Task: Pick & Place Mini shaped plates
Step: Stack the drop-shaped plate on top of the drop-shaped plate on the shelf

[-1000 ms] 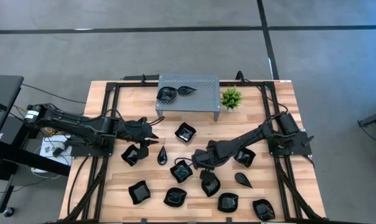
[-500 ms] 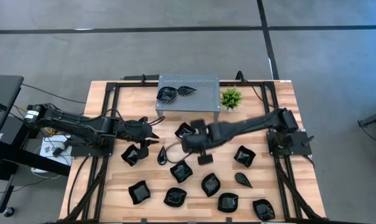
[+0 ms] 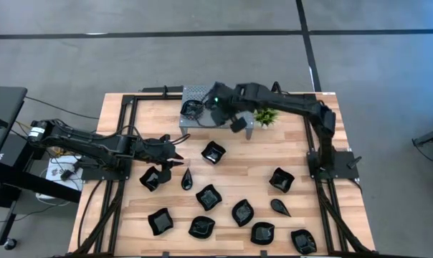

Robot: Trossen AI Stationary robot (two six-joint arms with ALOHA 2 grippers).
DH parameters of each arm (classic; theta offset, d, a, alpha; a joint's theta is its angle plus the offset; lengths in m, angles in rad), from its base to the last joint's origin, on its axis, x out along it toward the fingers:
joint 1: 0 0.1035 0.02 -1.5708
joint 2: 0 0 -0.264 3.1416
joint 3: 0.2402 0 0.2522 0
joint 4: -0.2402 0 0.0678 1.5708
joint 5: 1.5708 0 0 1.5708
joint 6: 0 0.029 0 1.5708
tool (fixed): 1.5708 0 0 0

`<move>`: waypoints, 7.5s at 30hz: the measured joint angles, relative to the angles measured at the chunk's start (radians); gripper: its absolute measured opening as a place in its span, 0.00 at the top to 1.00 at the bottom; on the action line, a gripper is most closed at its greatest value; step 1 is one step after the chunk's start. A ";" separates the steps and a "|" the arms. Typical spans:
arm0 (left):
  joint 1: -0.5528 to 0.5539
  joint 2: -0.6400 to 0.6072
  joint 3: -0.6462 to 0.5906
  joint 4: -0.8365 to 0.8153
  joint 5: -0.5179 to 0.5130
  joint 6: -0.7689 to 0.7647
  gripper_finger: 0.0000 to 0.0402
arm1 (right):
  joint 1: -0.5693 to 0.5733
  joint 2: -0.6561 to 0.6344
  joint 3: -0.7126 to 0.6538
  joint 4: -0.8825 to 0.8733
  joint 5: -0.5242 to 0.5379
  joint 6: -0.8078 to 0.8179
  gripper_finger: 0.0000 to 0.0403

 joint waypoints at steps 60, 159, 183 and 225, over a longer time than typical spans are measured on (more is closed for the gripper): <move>-0.002 0.000 0.000 0.019 0.122 -0.081 0.77 | 0.047 0.061 -0.001 0.129 -0.056 0.263 0.85; 0.129 0.383 -0.057 0.363 0.239 -0.212 0.99 | 0.346 0.202 -0.409 0.802 -0.294 0.379 0.79; 0.122 0.381 -0.044 0.401 0.246 -0.190 0.99 | 0.343 0.205 -0.410 0.816 -0.288 0.347 0.91; 0.122 -0.059 -0.047 0.321 0.239 -0.062 0.78 | 0.110 -0.197 -0.350 0.480 0.041 0.378 0.93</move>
